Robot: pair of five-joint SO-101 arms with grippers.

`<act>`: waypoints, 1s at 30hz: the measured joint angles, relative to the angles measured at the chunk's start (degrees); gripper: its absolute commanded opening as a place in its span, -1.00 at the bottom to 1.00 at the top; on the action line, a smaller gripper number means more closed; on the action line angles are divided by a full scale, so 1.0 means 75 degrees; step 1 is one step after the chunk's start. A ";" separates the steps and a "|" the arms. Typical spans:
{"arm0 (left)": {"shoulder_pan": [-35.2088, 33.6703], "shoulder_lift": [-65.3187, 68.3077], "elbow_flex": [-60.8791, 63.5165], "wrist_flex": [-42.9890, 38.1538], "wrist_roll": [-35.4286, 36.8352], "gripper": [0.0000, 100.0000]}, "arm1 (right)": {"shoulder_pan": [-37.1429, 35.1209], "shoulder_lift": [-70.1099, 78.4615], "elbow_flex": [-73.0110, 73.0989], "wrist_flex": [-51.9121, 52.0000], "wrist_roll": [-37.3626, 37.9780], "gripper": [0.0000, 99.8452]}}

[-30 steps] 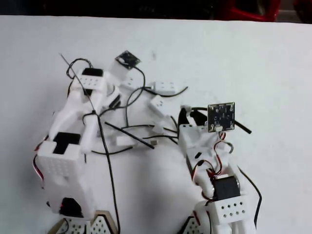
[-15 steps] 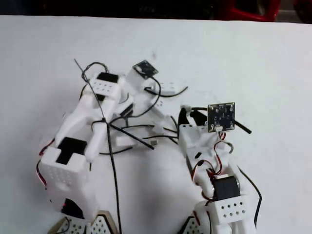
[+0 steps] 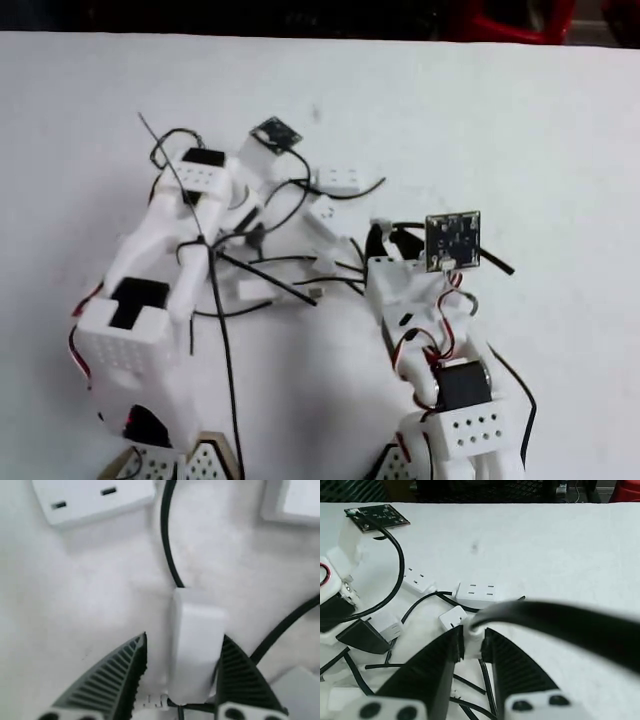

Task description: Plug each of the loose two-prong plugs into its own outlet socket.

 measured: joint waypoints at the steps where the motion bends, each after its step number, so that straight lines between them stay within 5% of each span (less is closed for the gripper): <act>1: -0.0059 0.0000 0.0000 0.0000 0.0000 -0.52 | 0.0000 0.0000 0.0000 0.0000 0.0000 -0.97; 30: -0.1301 -0.0598 -0.0610 0.0246 0.0000 -0.50 | 0.0000 0.0000 0.0000 0.0000 0.0000 -0.97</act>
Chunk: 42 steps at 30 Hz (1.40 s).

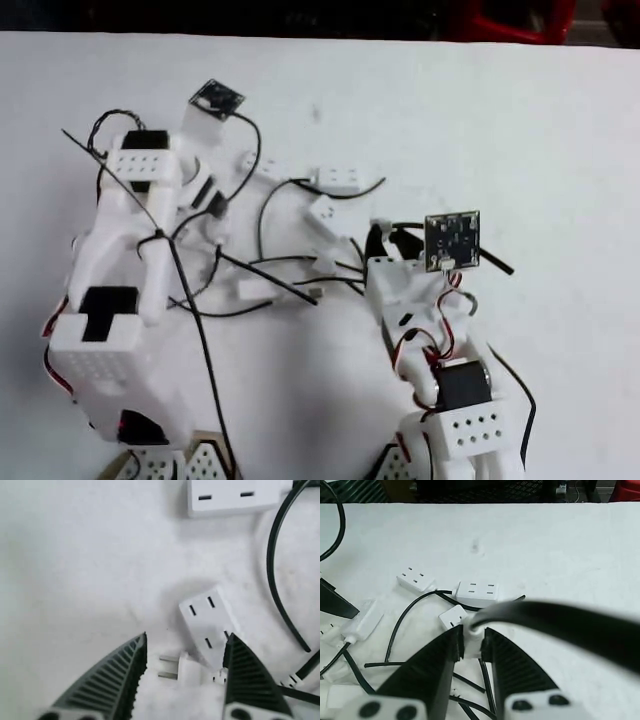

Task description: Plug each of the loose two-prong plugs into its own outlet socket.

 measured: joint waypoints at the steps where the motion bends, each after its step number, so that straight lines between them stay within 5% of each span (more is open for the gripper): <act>1: 0.0000 0.0035 0.0000 0.0000 0.0000 -0.50 | 0.0000 0.0000 0.0000 0.0000 0.0000 -0.97; 21: 0.0141 0.0563 -0.1676 0.1395 0.0692 -0.49 | 0.0000 0.0000 0.0000 0.0000 0.0000 -0.97; 27: 0.0410 0.0563 -0.0293 0.0305 0.0692 -0.50 | 0.0000 0.0000 0.0000 0.0000 0.0000 -0.97; 33: 0.0445 0.0563 0.0492 -0.0445 0.0703 -0.75 | 0.0000 0.0000 0.0000 0.0000 0.0000 -0.97; 42: 0.1149 0.0551 0.0516 -0.0492 -0.1242 -0.79 | 0.0000 0.0000 0.0000 0.0000 0.0000 -0.97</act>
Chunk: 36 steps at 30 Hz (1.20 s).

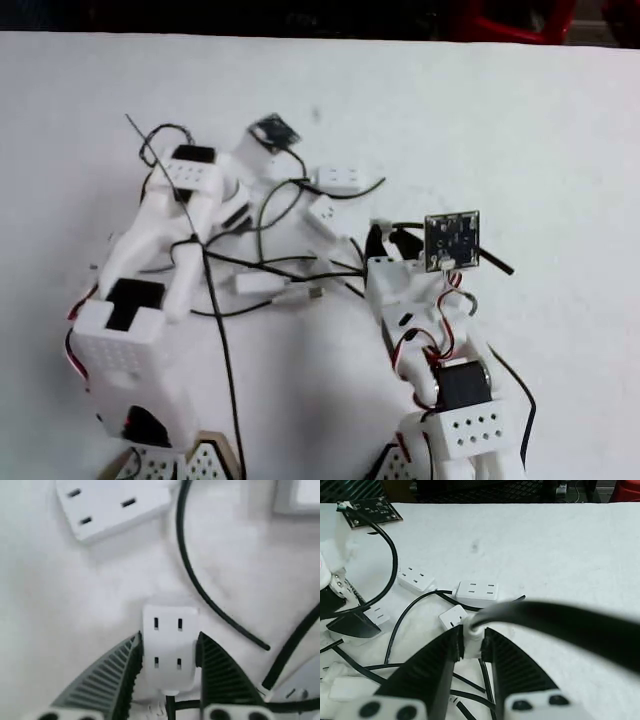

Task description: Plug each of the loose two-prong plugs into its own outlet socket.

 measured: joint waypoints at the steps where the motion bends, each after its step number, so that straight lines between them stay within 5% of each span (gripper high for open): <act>1: 0.0070 0.0000 0.0000 -0.0012 -0.0234 -0.75 | 0.0000 0.0000 0.0000 0.0000 0.0000 -0.97; 7: 0.0246 0.0000 0.0000 -0.0047 -0.0832 -0.47 | 0.0000 0.0000 0.0000 0.0000 0.0000 -0.97; 20: -0.0610 -0.2403 0.0504 0.0270 0.0844 -0.53 | -0.0434 0.0129 -0.0023 0.0105 0.0668 -0.97; 27: -0.1911 -0.4103 0.2227 0.0023 0.2485 -0.72 | -0.1512 0.2286 -0.1793 0.0856 0.0668 -0.97; 36: -0.3200 -0.5802 0.5579 -0.1911 0.2766 -0.72 | -0.2239 0.5720 -0.4173 0.0856 0.0668 -0.97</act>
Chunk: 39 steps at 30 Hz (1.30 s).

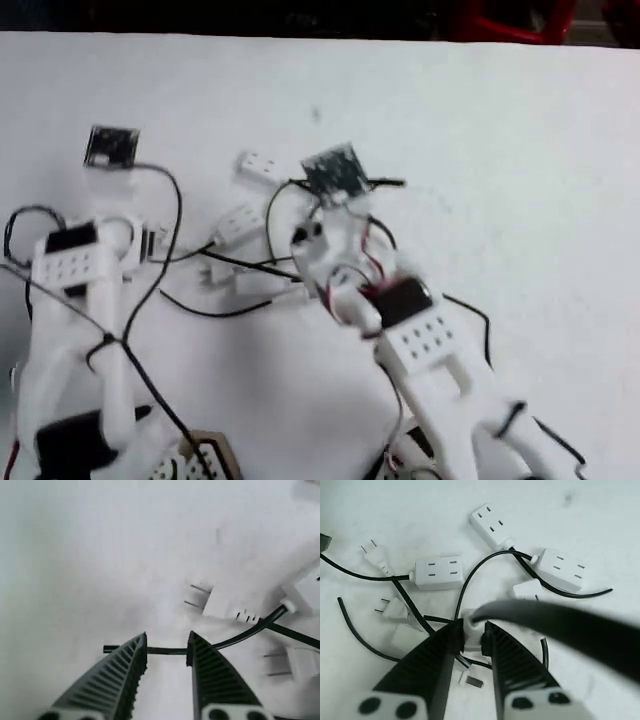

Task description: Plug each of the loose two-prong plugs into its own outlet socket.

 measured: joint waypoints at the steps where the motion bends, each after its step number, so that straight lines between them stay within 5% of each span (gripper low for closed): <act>1: -0.0082 -0.0176 0.0328 -0.0211 0.0000 -0.72 | -0.0047 0.0363 -0.0270 0.0000 0.0000 -0.97; 8: -0.0188 -0.1020 0.1934 -0.1313 0.0000 -0.72 | -0.0457 0.2719 -0.1958 -0.0023 0.0246 -0.97; 15: -0.0176 -0.1102 0.2122 -0.1477 0.0000 -0.72 | -0.0527 0.4466 -0.2297 -0.1664 0.1301 -0.97; 26: -0.0176 -0.1114 0.2180 -0.1500 0.0000 -0.72 | -0.0680 0.5533 -0.2426 -0.3048 0.2004 -0.97; 39: -0.0176 -0.1114 0.2180 -0.1500 0.0000 -0.72 | -0.0727 0.6248 -0.3001 -0.3059 0.2004 -0.97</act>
